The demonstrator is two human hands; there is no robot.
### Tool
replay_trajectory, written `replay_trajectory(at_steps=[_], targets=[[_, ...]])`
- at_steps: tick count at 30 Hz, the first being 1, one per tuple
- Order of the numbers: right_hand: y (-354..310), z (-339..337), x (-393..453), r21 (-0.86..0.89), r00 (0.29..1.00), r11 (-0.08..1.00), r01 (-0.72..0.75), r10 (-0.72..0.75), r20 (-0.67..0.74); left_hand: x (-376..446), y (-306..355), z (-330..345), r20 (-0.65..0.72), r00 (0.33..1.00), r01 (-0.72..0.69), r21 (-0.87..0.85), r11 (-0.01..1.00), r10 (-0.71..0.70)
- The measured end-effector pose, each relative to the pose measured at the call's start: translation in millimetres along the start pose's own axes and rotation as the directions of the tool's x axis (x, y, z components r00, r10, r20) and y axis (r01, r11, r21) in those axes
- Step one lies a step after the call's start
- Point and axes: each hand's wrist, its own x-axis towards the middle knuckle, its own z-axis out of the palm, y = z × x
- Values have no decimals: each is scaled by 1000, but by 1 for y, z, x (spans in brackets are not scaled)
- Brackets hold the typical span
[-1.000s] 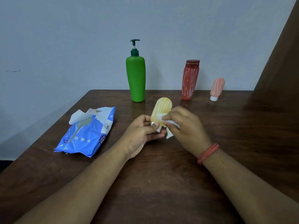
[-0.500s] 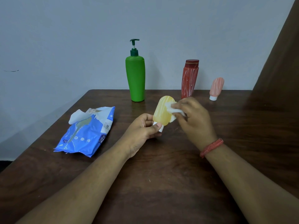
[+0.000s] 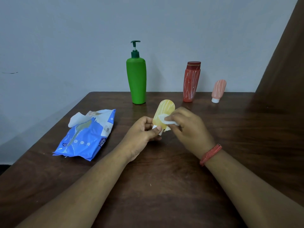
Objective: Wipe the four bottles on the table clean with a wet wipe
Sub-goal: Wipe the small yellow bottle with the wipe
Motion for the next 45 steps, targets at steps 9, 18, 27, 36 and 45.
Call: replay_trajectory(at_steps=[9,18,27,36,45], targets=[[1,-2,-2,24,999,999,-32,32,-36,-1,1,-2,44,999,11,-10,1000,-11],[5,-5,0,46,975,988,-148,154,-160,-3,4,-3,83,996,-21,158,987,8],[4,-5,-1,73,975,985,-157,167,-150,-5,6,-3,78,997,-50,306,951,28],[-1,-4,0,45,987,989,-140,143,-72,-4,6,-3,46,999,-32,282,959,20],[1,-2,2,29,985,988,-151,153,-75,-4,7,-2,44,999,-18,275,961,6]])
